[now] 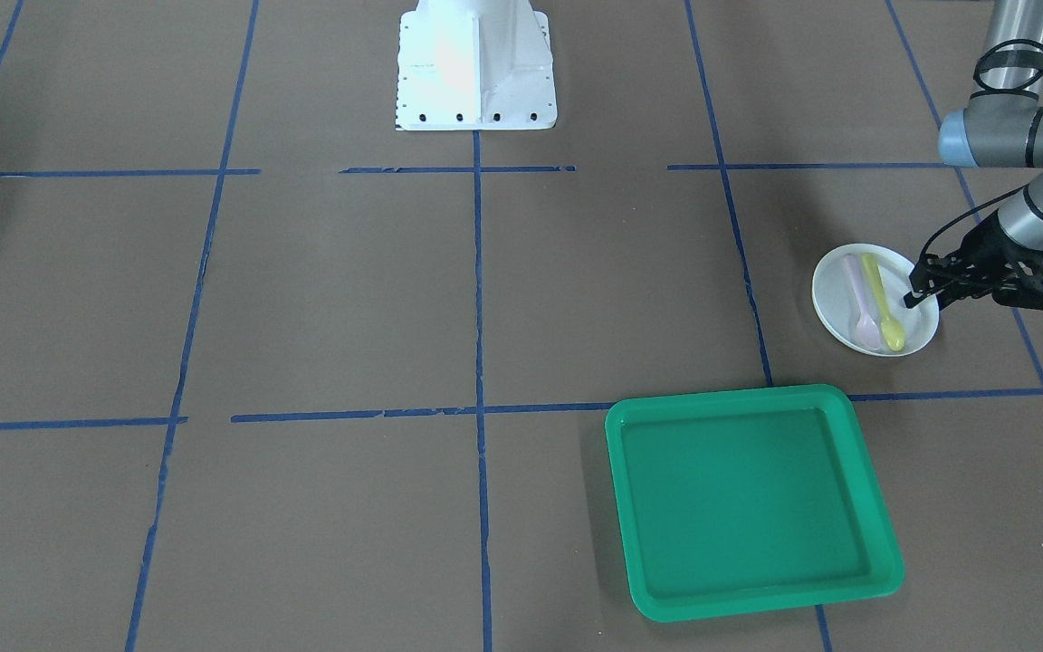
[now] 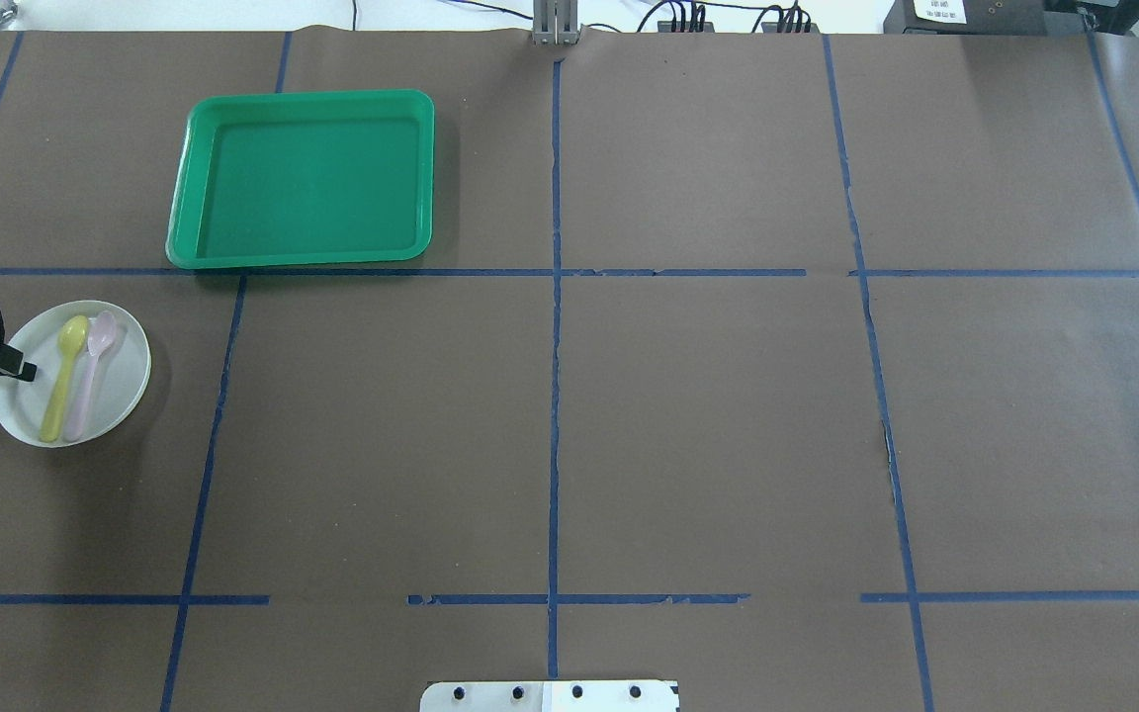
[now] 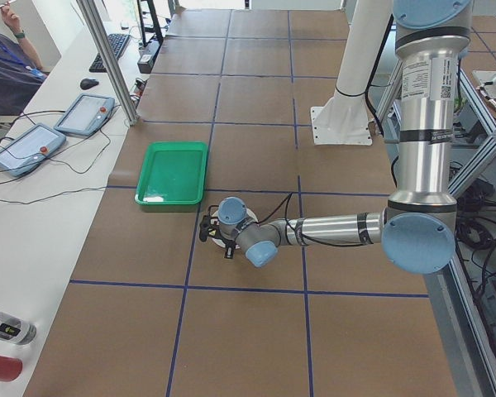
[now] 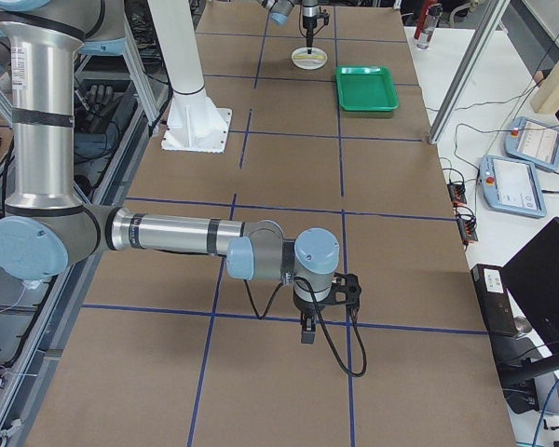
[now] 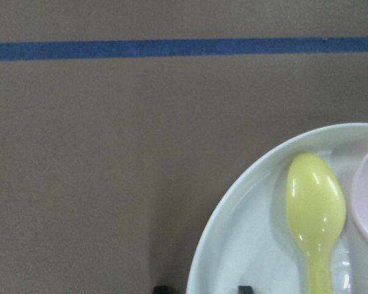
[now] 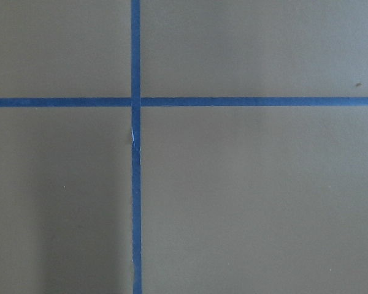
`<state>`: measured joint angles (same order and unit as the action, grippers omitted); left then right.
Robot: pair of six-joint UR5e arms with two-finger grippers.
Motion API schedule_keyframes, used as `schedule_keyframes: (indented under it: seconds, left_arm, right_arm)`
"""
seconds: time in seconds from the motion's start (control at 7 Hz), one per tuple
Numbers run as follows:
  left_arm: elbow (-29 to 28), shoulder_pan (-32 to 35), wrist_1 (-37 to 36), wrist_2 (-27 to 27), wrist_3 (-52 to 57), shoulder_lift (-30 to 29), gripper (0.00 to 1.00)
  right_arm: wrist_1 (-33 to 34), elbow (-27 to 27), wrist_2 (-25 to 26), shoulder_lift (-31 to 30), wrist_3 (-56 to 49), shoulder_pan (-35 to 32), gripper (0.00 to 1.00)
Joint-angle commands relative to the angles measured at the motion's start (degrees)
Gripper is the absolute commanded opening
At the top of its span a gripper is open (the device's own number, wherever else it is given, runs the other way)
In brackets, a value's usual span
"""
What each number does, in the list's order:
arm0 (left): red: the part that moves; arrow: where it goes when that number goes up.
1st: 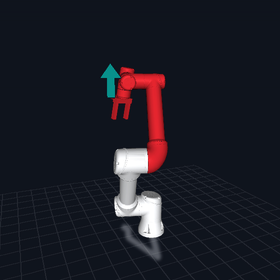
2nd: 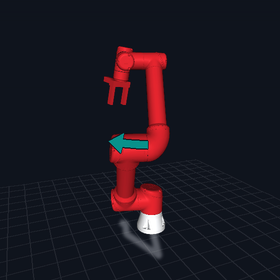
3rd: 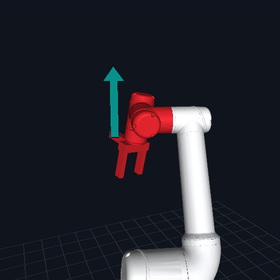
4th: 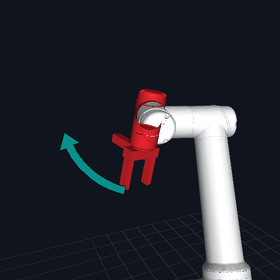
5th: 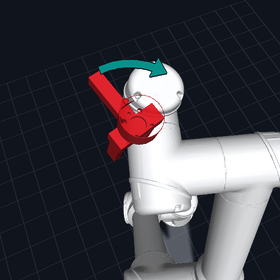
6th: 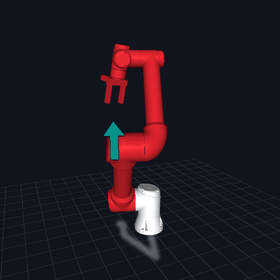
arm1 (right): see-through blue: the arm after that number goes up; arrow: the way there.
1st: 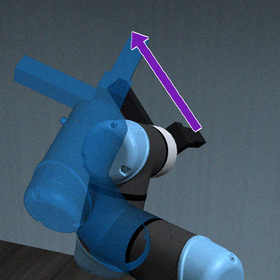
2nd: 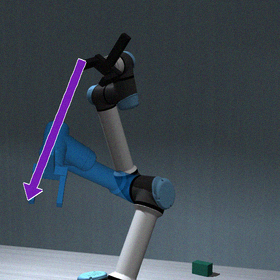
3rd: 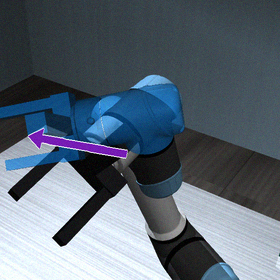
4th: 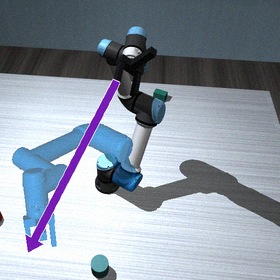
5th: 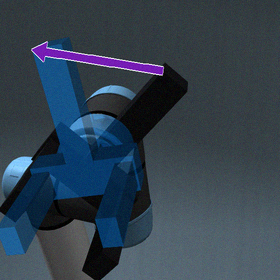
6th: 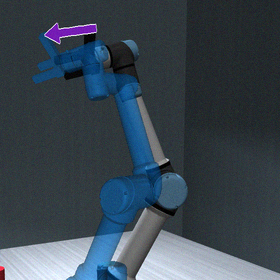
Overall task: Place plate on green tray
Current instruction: 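Move the left gripper to the white plate's rim and grip it, then lift the white plate with spoons using the left gripper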
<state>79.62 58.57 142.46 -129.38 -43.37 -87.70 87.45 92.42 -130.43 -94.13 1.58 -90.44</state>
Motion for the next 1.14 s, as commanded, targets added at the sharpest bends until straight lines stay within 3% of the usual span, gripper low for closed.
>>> schedule_keyframes:
  seconds: [0.0,0.14,0.29,0.43,0.71,1.0]
  left_arm:
    - [1.9,0.3,0.0,-0.1,0.3,0.9,0.12]
    - [3.3,0.3,-0.1,-0.1,0.7,2.1,0.00]
    - [4.2,0.3,-0.4,-3.1,2.6,3.4,0.00]
    - [4.6,0.9,-0.6,-9.8,2.9,3.2,0.00]
    - [4.2,6.3,-0.9,-17.8,6.1,3.2,0.00]
    - [4.5,9.1,-1.1,-22.6,6.0,3.1,0.00]
  right_arm:
    - [0.0,0.0,0.0,0.0,0.0,0.0,1.00]
    - [0.0,0.0,0.0,0.0,0.0,0.0,1.00]
    - [0.0,0.0,0.0,0.0,0.0,0.0,1.00]
    - [0.0,0.0,0.0,0.0,0.0,0.0,1.00]
    - [0.0,0.0,0.0,0.0,0.0,0.0,1.00]
    - [0.0,0.0,0.0,0.0,0.0,0.0,1.00]
